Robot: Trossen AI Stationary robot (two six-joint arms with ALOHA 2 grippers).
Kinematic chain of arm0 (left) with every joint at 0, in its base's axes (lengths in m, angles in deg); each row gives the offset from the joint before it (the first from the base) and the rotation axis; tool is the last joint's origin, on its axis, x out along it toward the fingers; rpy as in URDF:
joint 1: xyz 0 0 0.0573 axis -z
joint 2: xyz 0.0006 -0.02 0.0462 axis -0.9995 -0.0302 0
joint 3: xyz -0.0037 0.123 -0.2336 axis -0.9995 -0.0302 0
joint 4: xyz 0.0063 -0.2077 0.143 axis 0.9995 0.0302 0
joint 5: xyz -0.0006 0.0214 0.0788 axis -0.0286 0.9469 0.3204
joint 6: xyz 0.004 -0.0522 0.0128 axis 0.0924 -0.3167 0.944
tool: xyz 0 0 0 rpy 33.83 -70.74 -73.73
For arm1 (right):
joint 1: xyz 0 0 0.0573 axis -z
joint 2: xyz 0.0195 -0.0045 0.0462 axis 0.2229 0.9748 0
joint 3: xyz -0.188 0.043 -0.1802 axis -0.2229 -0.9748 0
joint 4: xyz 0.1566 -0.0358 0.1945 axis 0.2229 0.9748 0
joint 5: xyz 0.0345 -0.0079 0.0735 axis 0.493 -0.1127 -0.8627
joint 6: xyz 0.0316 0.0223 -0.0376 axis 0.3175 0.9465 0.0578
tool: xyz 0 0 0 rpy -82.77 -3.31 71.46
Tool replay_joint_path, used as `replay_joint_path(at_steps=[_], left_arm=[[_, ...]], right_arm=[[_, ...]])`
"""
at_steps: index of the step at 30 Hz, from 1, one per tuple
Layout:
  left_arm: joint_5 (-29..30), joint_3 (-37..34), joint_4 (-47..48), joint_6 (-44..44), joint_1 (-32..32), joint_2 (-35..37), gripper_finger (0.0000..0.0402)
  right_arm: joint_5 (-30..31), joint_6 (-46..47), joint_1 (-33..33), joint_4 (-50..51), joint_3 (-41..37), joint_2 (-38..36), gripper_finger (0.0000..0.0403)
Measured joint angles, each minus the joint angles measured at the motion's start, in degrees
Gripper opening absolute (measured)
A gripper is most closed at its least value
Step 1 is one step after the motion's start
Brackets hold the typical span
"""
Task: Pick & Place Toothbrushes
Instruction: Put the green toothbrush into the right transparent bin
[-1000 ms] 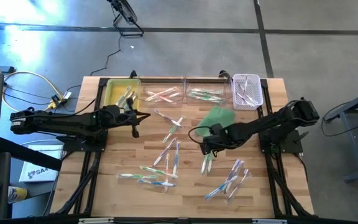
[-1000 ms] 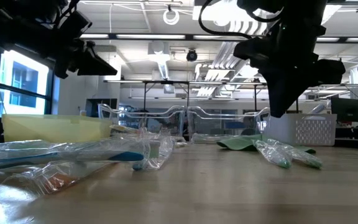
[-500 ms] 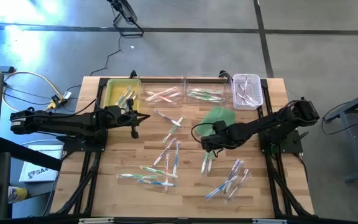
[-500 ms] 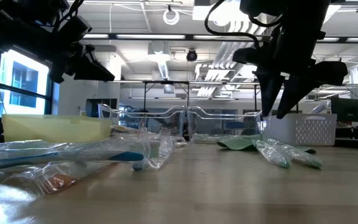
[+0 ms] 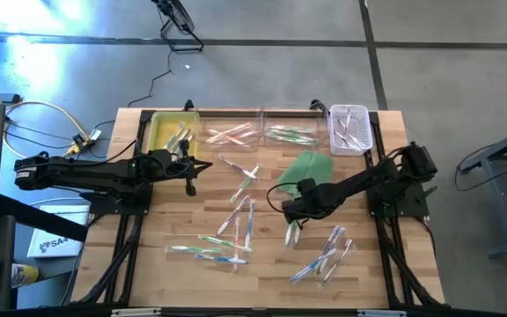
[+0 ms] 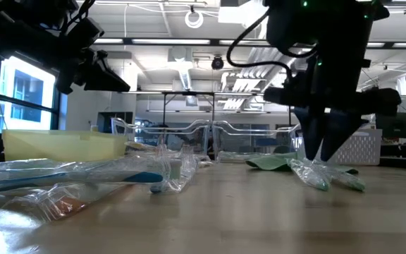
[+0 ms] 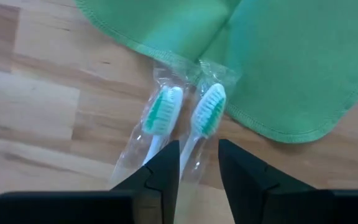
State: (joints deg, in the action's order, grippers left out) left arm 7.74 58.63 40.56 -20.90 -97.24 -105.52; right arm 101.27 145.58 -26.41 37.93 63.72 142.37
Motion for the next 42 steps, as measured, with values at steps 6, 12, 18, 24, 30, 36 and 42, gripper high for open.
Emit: replay_joint_path(at_steps=[6, 12, 18, 24, 30, 36, 42], left_arm=[[0.0, -0.01, 0.04, 0.0, 0.0, -0.01, 0.0005], [0.01, -0.01, 0.03, 0.0, -0.01, -0.02, 0.0005], [0.02, 0.0, 0.04, -0.02, -0.02, 0.0, 0.0005], [0.0, -0.01, 0.04, -0.02, -0.01, 0.0, 0.0005], [0.0, 0.0, 0.23, -0.04, -0.02, 0.0, 0.0005], [0.0, -0.01, 0.36, -0.03, -0.02, -0.02, 0.0005], [0.0, -0.02, 1.2, -0.02, -0.01, 0.0, 0.0005]], right_arm=[[0.28, 0.2, 0.01, -0.94, 0.0, 2.22, 0.0114], [1.11, 0.18, 0.01, -2.14, 0.0, 2.44, 0.0099], [-0.36, 0.07, 0.01, -2.22, 0.0, 2.44, 0.0057], [-1.47, -0.28, 0.01, -2.05, 0.02, 2.38, 0.0007], [-3.94, -0.5, 0.03, -2.03, 0.09, 2.31, 0.0002], [-6.57, -3.52, 0.02, -2.51, 0.07, 1.1, 0.0002], [-5.31, -8.69, 0.01, -2.49, 0.07, -4.0, 0.0002]])
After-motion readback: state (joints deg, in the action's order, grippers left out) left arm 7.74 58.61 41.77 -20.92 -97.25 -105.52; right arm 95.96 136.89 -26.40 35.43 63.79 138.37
